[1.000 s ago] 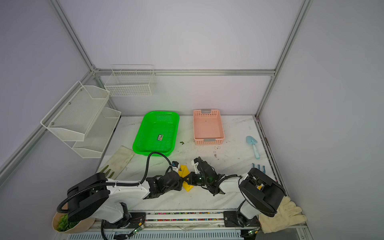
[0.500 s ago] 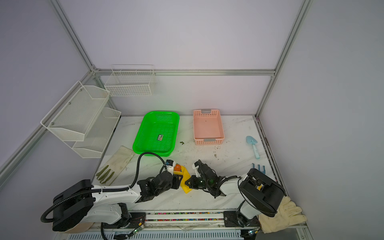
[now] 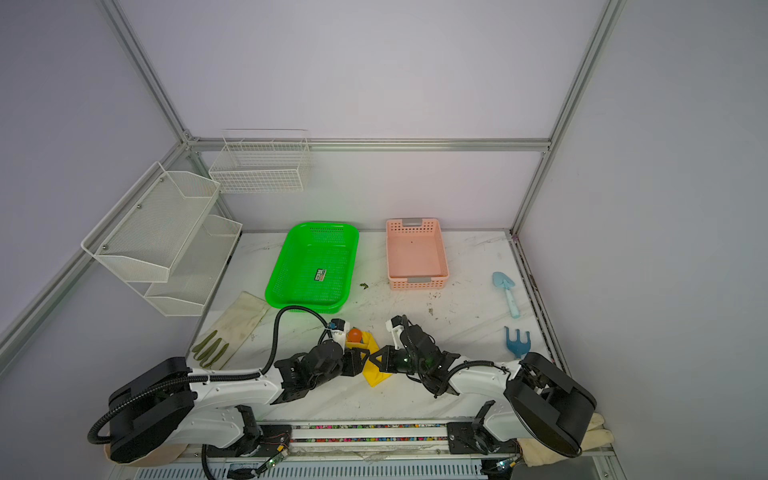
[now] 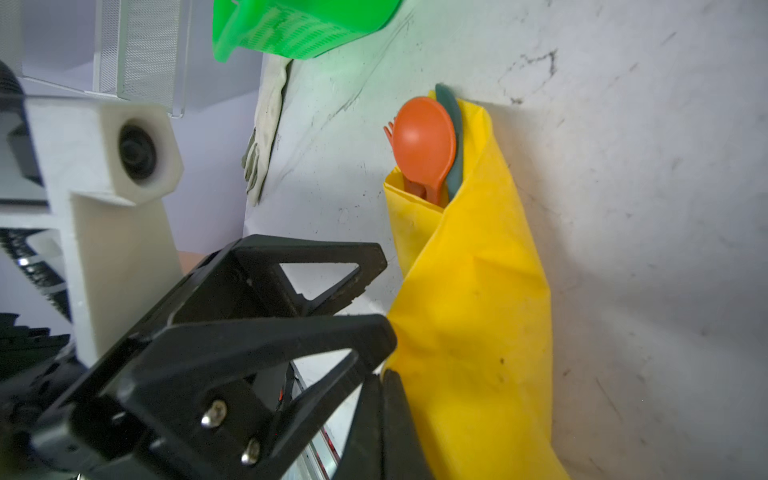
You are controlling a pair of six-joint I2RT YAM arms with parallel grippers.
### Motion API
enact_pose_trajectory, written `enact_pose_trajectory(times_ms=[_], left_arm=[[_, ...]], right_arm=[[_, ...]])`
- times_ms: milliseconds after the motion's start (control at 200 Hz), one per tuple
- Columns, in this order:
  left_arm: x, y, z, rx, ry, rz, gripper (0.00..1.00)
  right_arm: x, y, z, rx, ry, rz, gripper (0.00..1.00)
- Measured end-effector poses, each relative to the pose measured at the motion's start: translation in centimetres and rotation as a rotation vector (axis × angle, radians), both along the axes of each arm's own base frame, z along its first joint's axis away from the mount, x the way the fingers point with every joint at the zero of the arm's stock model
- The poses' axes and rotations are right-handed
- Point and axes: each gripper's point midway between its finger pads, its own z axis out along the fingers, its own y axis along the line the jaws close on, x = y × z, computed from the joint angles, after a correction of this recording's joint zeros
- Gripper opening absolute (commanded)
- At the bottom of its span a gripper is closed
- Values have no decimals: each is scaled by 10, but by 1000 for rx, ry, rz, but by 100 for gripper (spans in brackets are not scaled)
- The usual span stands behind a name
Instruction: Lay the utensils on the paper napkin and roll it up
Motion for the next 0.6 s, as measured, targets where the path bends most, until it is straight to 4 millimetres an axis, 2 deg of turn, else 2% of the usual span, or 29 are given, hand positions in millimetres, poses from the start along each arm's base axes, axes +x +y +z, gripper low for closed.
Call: enact_pose_trajectory(times_ms=[225, 600], left_arm=[[0, -3, 2, -73, 20, 2, 49], [0, -13, -6, -135, 71, -14, 43]], right_arm=[[-2, 0, -10, -21, 19, 7, 0], [-9, 5, -13, -21, 25, 37, 0]])
